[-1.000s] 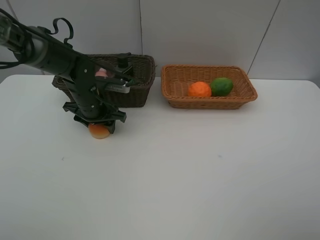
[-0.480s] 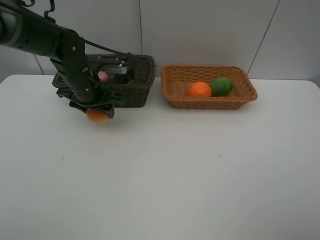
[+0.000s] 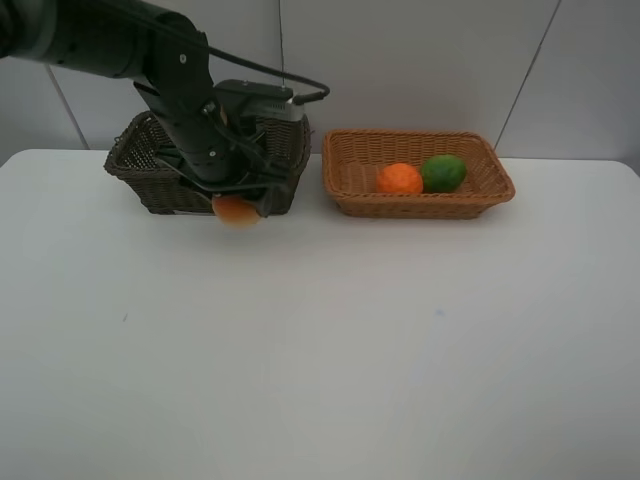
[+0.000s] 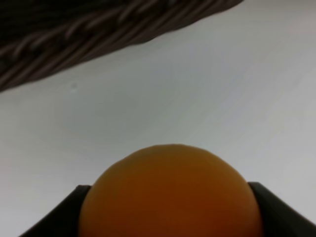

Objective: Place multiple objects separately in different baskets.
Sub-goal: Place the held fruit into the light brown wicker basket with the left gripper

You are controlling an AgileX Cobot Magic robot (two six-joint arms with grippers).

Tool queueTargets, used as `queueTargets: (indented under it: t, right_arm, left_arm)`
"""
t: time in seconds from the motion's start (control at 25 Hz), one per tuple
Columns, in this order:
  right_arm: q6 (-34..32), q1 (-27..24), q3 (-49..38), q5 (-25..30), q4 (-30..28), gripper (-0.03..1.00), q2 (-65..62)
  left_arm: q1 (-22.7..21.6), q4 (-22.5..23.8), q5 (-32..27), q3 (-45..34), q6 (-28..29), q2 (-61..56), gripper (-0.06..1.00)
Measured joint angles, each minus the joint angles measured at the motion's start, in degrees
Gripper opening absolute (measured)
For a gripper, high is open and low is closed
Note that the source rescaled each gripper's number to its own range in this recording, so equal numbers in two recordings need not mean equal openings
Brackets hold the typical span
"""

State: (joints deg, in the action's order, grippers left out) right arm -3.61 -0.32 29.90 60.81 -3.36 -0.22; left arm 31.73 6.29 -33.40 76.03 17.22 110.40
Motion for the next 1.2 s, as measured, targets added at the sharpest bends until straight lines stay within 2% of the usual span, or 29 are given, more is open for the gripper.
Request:
queueTargets:
  t: [0.16, 0.4, 0.56, 0.96, 1.2]
  right_arm:
    - [0.0, 0.0, 0.0, 0.0, 0.0, 0.97, 0.0]
    - [0.0, 0.0, 0.0, 0.0, 0.0, 0.97, 0.0]
    - [0.0, 0.0, 0.0, 0.0, 0.0, 0.97, 0.0]
    - [0.0, 0.0, 0.0, 0.0, 0.0, 0.97, 0.0]
    - [0.0, 0.0, 0.0, 0.0, 0.0, 0.97, 0.0]
  left_arm:
    - [3.33, -0.01, -0.42, 7.89, -0.16, 0.84, 0.75]
    - [6.13, -0.19, -4.84, 25.54, -1.54, 9.25, 0.75]
    - [6.46, -0.19, -3.25, 34.75, -4.02, 15.82, 0.75]
    - [6.46, 0.22, 14.92, 37.09, -9.0, 26.47, 0.75]
    - [6.14, 0.22, 17.83, 37.09, -9.21, 29.39, 0.75]
